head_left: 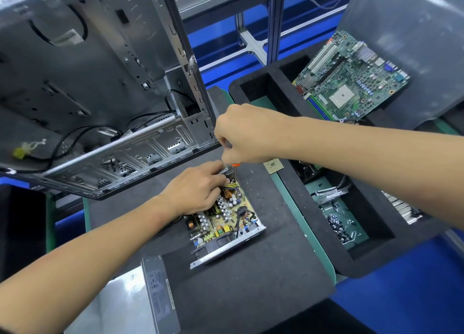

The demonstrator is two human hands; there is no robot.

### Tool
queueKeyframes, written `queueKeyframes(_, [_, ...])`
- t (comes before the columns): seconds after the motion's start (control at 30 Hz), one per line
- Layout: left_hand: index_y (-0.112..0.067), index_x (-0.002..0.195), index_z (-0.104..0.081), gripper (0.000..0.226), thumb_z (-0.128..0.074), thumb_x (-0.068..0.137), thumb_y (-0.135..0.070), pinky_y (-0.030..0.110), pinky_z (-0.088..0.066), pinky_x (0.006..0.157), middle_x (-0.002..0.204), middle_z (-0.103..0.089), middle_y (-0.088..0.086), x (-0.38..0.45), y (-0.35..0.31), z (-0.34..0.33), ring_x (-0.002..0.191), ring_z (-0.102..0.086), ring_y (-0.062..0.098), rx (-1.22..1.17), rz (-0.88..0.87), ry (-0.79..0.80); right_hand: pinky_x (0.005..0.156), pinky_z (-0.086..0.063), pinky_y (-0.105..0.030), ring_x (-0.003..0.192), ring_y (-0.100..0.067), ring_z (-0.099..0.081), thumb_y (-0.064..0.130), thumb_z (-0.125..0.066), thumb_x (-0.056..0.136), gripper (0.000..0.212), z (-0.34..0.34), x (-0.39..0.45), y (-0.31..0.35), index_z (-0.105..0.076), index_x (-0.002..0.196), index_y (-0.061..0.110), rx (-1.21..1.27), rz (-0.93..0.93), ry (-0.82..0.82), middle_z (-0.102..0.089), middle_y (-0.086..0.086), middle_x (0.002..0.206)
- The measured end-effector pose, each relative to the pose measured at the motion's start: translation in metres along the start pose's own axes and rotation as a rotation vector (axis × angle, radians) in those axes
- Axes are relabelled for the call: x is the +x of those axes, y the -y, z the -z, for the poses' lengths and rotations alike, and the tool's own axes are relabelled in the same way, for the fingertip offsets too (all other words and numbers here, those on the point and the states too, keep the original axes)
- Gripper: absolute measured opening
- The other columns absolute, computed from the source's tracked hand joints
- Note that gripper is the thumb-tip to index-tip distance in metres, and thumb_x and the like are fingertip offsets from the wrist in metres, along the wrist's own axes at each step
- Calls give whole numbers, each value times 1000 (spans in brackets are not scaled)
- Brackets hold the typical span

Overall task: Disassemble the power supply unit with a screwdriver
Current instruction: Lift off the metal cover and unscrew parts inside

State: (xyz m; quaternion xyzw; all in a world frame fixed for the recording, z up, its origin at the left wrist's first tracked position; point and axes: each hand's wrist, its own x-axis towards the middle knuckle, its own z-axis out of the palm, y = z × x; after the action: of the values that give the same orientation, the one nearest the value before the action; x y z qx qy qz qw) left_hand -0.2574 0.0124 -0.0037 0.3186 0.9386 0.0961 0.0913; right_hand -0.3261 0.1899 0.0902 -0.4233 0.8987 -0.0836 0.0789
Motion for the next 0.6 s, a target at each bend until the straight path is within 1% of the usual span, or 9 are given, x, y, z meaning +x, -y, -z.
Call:
queueKeyframes(0.1, [-9, 82, -62, 38, -30, 89, -28, 36, -43, 53, 93, -55, 10, 0, 1, 0, 75, -51, 25, 1, -7, -9, 49, -37, -29, 49, -21, -41, 17, -61, 74, 28, 0, 0, 2, -38, 58, 15, -11, 17, 7, -41, -3, 59])
queueKeyframes(0.2, [-10, 82, -64, 36, -32, 87, -27, 30, -36, 51, 91, -55, 8, -1, 1, -1, 71, -49, 23, 15, -5, -24, 52, -41, -32, 59, -27, -50, 18, -58, 77, 29, 1, -1, 5, -36, 59, 17, -43, 73, 33, -40, -2, 62])
queueKeyframes(0.27, [-11, 80, -64, 32, -35, 85, -25, 30, -37, 50, 91, -56, 8, -1, 1, -1, 69, -46, 21, 8, -4, -34, 53, -39, -32, 63, -28, -52, 18, -58, 78, 30, 1, -1, 7, -34, 59, 17, -53, 96, 34, -38, -1, 63])
queueKeyframes(0.37, [-11, 77, -63, 26, -39, 82, -20, 29, -36, 48, 91, -56, 6, -1, 1, -1, 67, -37, 16, -1, -19, -64, 51, -38, -31, 60, -27, -50, 17, -58, 78, 30, 3, -1, 9, -35, 59, 17, -67, 101, 34, -36, -1, 63])
queueKeyframes(0.43, [-11, 78, -63, 24, -40, 82, -20, 28, -35, 48, 92, -56, 6, -1, 1, -1, 67, -27, 10, -3, -19, -74, 48, -34, -29, 54, -24, -46, 16, -58, 77, 30, 4, -1, 10, -34, 58, 16, -66, 102, 31, -34, -1, 62])
queueKeyframes(0.47, [-11, 78, -63, 25, -40, 83, -20, 28, -35, 48, 92, -56, 6, -1, 2, -1, 67, -25, 9, -6, -17, -75, 47, -33, -29, 53, -22, -44, 15, -58, 77, 30, 4, -2, 10, -34, 58, 16, -65, 99, 32, -34, -1, 61])
queueKeyframes(0.53, [-11, 79, -63, 26, -40, 83, -20, 29, -37, 48, 91, -56, 6, -1, 1, 0, 67, -33, 13, -5, -17, -66, 47, -34, -30, 54, -25, -46, 15, -58, 77, 30, 4, -1, 11, -35, 58, 15, -70, 97, 42, -36, -2, 61])
queueKeyframes(0.6, [-11, 79, -63, 26, -39, 82, -20, 29, -36, 49, 90, -55, 6, -1, 1, 1, 68, -40, 17, -3, -18, -53, 51, -40, -32, 58, -28, -50, 16, -58, 77, 29, 5, 0, 11, -36, 58, 15, -86, 94, 43, -38, -3, 61])
